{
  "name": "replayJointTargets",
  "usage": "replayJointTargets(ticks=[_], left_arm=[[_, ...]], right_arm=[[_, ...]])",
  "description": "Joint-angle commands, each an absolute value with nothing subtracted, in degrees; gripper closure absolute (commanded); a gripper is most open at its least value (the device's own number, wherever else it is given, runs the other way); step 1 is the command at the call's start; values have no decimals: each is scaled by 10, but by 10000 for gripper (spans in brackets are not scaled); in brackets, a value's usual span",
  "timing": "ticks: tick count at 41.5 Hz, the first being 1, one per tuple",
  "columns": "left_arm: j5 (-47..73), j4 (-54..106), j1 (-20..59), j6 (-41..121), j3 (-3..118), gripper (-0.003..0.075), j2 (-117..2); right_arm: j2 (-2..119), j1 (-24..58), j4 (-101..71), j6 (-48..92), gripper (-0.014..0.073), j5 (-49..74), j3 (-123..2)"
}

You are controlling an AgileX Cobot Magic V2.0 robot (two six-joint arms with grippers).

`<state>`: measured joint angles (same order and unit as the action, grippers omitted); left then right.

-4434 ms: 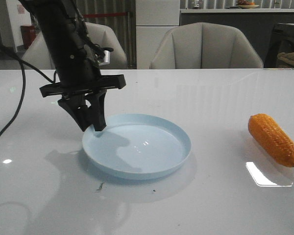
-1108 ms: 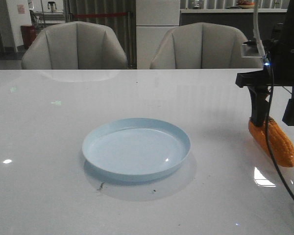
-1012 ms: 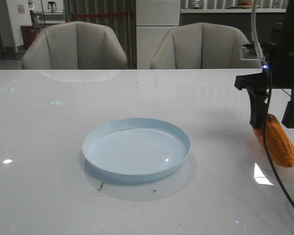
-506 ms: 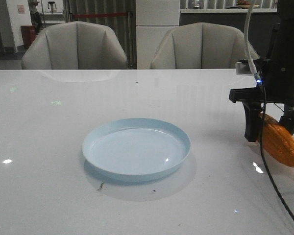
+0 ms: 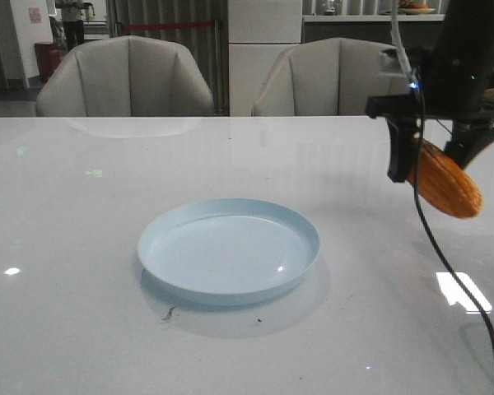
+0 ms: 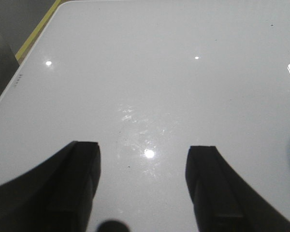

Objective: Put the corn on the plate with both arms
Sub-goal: 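Lift the corn with the right gripper and carry it over the plate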

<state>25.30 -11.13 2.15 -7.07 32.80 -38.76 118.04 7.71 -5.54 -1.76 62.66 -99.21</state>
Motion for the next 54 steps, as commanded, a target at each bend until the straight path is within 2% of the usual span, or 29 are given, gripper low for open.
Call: replayJointTargets(ticks=[1, 7, 18, 35, 39, 48, 51, 54], left_arm=[[206, -112, 21, -77, 346, 267, -386], [206, -112, 21, -77, 346, 267, -386], [206, -112, 21, -77, 346, 267, -386], [206, -112, 21, -77, 346, 267, -388], [206, -112, 21, -77, 346, 267, -388], [206, -112, 21, -77, 346, 267, -388], [206, -112, 21, -77, 346, 267, -388], [206, -112, 21, -77, 346, 267, -388]], right_arm=[[1146, 108, -79, -7, 543, 635, -1055], [1146, 162, -84, -7, 543, 637, -1099], [1146, 257, -86, -3, 543, 645, -1104], [1199, 285, -172, -3, 537, 627, -1104], [1226, 285, -173, -3, 451, 638, -1104], [1242, 285, -181, -3, 62, 631, -1104], [1242, 285, -181, -3, 10, 627, -1104], [1242, 285, -183, -3, 7, 626, -1105]])
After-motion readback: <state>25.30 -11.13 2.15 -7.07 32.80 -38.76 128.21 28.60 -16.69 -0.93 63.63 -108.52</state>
